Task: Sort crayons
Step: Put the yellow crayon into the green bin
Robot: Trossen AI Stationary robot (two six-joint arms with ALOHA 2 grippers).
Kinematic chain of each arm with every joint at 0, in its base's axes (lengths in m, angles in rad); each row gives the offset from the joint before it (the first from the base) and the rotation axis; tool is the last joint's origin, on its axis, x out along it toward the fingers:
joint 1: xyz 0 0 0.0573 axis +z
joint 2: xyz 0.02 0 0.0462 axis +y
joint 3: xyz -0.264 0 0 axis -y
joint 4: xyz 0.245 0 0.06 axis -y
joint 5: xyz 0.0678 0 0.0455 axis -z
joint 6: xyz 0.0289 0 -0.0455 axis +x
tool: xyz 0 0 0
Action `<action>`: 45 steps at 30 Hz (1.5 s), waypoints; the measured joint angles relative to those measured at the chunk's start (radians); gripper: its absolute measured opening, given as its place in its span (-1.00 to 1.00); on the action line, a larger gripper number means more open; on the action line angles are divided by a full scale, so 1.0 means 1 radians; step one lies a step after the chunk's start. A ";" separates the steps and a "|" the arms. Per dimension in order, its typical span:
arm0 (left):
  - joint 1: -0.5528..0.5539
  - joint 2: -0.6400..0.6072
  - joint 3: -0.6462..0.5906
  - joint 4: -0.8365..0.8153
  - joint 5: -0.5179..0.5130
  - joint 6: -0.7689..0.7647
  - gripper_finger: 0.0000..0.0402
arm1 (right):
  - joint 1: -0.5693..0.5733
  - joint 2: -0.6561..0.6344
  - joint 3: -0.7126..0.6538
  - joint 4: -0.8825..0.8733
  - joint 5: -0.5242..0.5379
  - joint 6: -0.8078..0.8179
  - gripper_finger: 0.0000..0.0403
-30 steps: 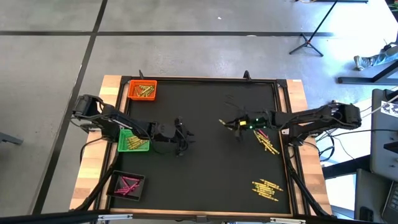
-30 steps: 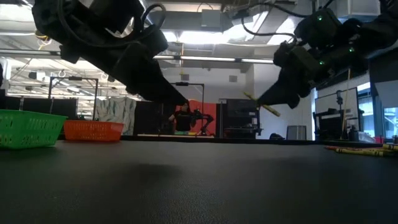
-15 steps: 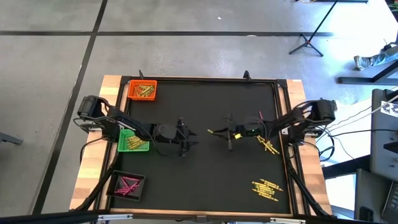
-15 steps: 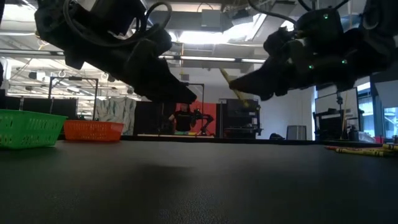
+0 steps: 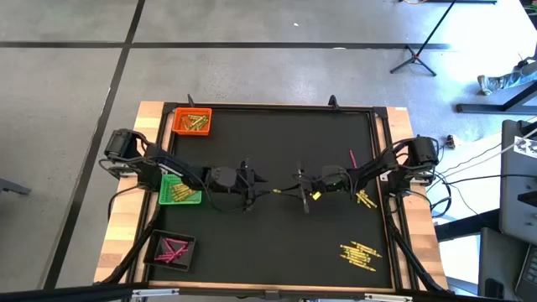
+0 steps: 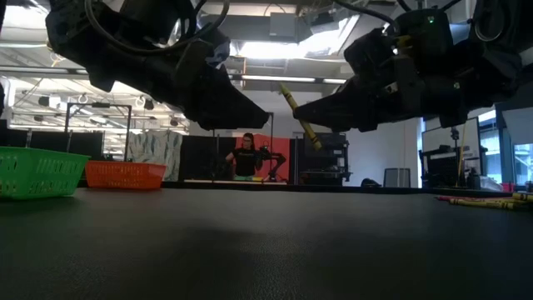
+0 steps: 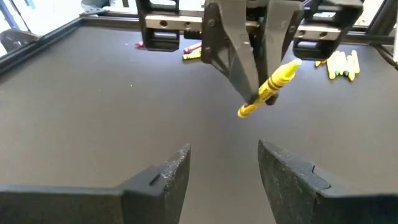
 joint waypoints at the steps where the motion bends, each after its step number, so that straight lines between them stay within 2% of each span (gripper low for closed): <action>1: -0.002 0.000 0.000 0.002 -0.003 0.000 -0.15 | 0.000 0.000 0.000 0.001 0.000 -0.008 -0.89; 7: -0.019 0.059 -0.001 0.106 -0.047 0.001 -0.15 | -0.001 0.000 0.000 -0.001 0.000 -0.021 -0.89; 12: -0.021 0.144 -0.001 0.310 0.010 0.010 -0.15 | -0.002 0.000 0.000 -0.002 0.000 -0.023 -0.89; 15: -0.020 0.173 0.000 0.391 -0.007 0.027 -0.15 | -0.003 0.000 0.000 -0.002 0.000 -0.023 -0.89; 20: -0.022 0.211 0.000 0.522 0.020 0.055 -0.15 | -0.003 0.000 0.000 -0.001 0.000 -0.023 -0.89; 23: -0.021 0.211 0.000 0.542 0.031 0.055 -0.19 | -0.003 0.000 0.000 -0.001 0.000 -0.023 -0.89; 27: -0.021 0.212 0.000 0.540 0.031 0.055 -0.32 | -0.003 0.000 0.000 -0.001 0.000 -0.023 -0.89; 38: -0.016 0.212 0.000 0.537 0.050 0.063 -0.82 | -0.003 0.033 0.059 -0.003 -0.031 -0.012 -0.89; 42: -0.021 0.212 0.000 0.537 0.052 0.092 -0.95 | -0.002 0.066 0.078 0.004 -0.029 -0.010 -0.89; 45: -0.022 0.212 0.000 0.529 0.054 0.090 -0.97 | -0.002 0.068 0.082 0.004 -0.029 -0.010 -0.89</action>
